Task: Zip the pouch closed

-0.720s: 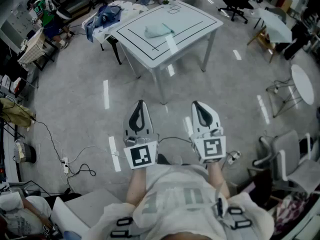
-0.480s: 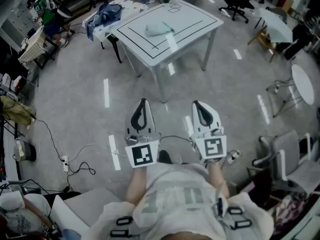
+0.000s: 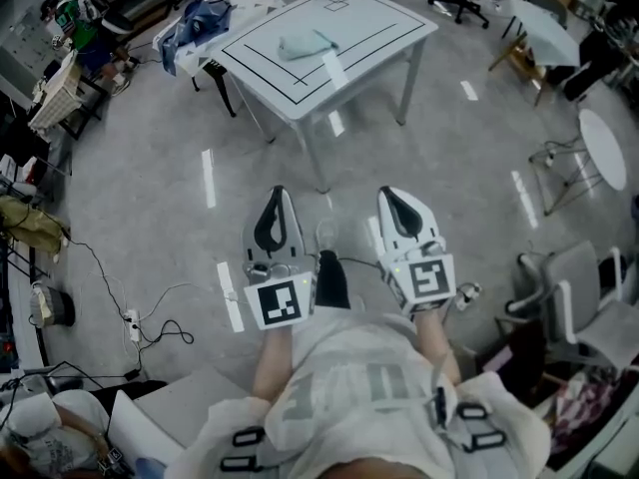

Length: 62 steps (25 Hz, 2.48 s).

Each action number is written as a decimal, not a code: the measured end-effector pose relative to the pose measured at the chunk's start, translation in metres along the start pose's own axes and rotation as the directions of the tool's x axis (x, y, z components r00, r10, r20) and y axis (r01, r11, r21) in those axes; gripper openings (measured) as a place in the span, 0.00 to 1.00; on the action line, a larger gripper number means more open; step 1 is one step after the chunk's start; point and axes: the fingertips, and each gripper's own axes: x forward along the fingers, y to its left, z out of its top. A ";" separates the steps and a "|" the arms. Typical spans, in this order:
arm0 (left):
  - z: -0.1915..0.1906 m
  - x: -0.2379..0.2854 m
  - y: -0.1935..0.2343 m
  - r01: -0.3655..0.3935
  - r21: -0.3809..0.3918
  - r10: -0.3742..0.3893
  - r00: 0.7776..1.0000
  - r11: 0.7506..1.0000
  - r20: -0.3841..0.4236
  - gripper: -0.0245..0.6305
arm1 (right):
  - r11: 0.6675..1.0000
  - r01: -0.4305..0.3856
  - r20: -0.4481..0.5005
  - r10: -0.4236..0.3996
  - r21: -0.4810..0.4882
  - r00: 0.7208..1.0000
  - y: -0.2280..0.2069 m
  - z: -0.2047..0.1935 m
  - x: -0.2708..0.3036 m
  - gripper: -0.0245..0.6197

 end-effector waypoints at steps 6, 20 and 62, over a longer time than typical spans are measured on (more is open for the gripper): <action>-0.005 0.043 0.002 0.021 -0.032 -0.020 0.999 0.999 0.027 0.05 | 1.000 0.012 -0.004 -0.012 -0.021 1.000 -0.017 0.003 0.023 0.05; -0.032 0.206 0.003 0.110 -0.070 -0.110 0.994 0.991 0.008 0.05 | 0.997 0.073 -0.054 -0.073 -0.014 0.996 -0.098 -0.001 0.148 0.05; -0.177 0.599 0.122 -0.014 -0.149 -0.009 0.988 0.989 -0.156 0.05 | 0.998 -0.043 -0.148 0.050 0.046 0.988 -0.228 -0.021 0.569 0.05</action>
